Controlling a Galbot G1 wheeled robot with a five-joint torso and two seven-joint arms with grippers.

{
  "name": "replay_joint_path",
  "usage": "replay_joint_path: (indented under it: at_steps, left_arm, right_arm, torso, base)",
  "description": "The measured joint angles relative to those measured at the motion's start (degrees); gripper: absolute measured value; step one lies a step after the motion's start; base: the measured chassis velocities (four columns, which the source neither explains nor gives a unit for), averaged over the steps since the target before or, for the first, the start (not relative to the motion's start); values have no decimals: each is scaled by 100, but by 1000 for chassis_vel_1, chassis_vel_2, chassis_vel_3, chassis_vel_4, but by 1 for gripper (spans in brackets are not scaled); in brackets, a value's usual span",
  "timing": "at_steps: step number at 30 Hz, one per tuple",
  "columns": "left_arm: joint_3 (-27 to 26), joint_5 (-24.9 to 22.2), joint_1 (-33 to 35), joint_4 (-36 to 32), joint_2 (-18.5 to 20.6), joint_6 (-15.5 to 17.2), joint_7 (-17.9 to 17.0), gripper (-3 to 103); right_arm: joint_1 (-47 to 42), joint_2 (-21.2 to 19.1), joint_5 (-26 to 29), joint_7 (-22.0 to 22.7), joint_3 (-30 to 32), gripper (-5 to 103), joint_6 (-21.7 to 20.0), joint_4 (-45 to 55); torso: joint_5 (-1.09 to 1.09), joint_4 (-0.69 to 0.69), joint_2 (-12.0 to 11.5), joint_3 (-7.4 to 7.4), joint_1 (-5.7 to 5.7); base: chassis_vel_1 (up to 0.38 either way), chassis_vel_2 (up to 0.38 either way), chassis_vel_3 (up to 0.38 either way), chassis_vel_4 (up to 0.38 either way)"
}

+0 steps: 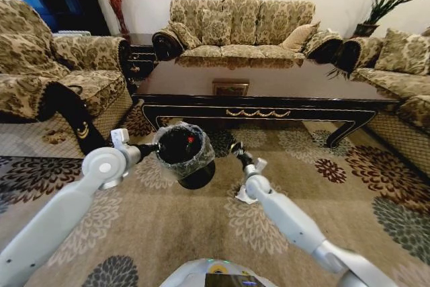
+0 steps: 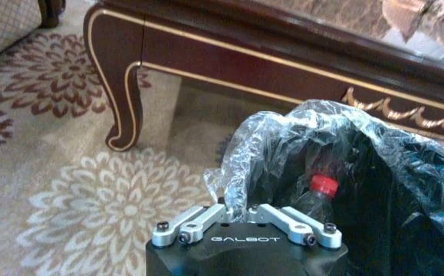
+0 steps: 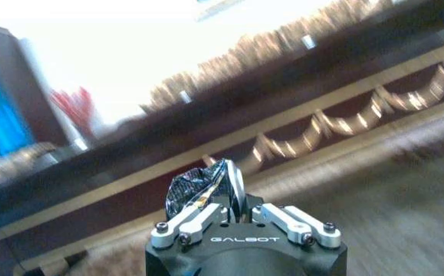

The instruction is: Move to the front of the table and pick up the trash from the floor, then place it into the trash bin.

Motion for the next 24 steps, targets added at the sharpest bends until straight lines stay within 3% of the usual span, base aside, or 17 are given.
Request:
replay_joint_path:
  at_steps: [12, 16, 24]
  left_arm:
    - [369, 11, -172, 331, 33, -15, 41, 4]
    - [444, 16, -314, 612, 27, -59, 141, 4]
    - [649, 62, -591, 1006, -72, -88, 174, 4]
  right_arm:
    - [316, -8, -66, -675, -231, 12, 422, 805]
    - [364, -61, -189, -1194, -912, 12, 666, 1264]
    - [597, 311, -562, -1479, -2037, 12, 875, 1162]
  torso:
    - [-2, 0, 0, 0, 0]
    - [-2, -2, 0, 0, 0]
    - [-3, 2, 0, 0, 0]
  base:
    - [0, 0, 0, 0]
    - [0, 0, 0, 0]
    - [0, 0, 0, 0]
